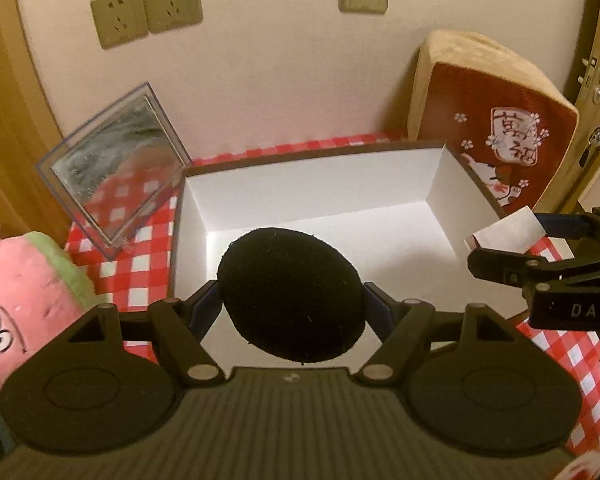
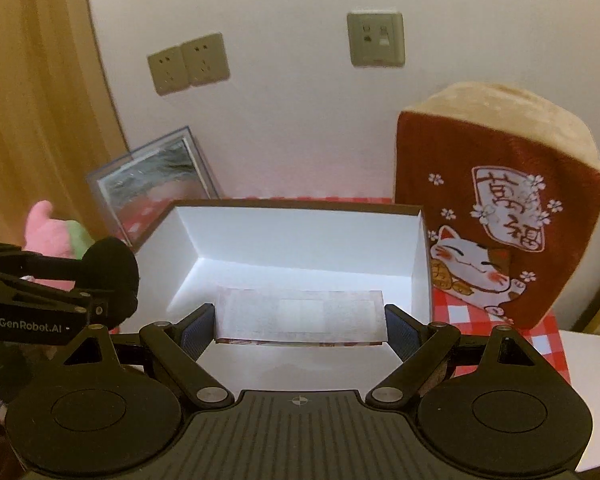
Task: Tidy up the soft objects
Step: 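Lift and carry black pad with left tool while right tool carries strip into box, then open left tool to drop black pad while right tool releases strip in box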
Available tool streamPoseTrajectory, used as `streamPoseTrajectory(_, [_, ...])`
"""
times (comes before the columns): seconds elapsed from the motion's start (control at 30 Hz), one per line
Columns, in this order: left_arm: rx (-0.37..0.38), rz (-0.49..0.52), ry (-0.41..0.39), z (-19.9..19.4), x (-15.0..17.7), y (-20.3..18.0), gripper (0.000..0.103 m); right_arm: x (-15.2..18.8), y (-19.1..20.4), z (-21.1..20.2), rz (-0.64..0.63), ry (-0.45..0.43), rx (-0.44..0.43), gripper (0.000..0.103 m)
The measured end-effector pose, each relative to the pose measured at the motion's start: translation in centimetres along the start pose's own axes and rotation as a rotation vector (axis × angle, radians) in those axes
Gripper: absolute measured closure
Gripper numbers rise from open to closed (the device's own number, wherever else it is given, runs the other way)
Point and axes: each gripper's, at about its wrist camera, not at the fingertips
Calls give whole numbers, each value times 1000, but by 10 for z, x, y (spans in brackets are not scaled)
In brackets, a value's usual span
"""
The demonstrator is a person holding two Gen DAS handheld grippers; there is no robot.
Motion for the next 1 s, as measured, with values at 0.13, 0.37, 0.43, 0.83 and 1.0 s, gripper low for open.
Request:
streamPoseTrajectory(0.13, [13, 7, 27, 18, -4, 1, 27, -2, -2, 16, 6, 23, 18, 15])
streamPoseTrajectory(0.37, [27, 16, 55, 37, -8, 2, 25, -5, -5, 33, 17, 48, 28, 15])
streamPoseTrajectory(0.43, [30, 20, 64, 40, -8, 3, 24, -6, -7, 34, 22, 51, 30, 15])
streamPoseTrajectory(0.83, [80, 21, 77, 45, -10, 9, 24, -7, -11, 39, 43, 59, 35, 15])
streamPoseTrajectory(1.0, [78, 31, 88, 48, -8, 9, 24, -7, -10, 41, 36, 63, 28, 13])
Point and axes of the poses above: each gripper's, at about its wrist camera, not at the fingertips, and z roughly the way its jaws point, y to its left, x to its underside, and after that the axes turned 6 degrees about z, right-handed
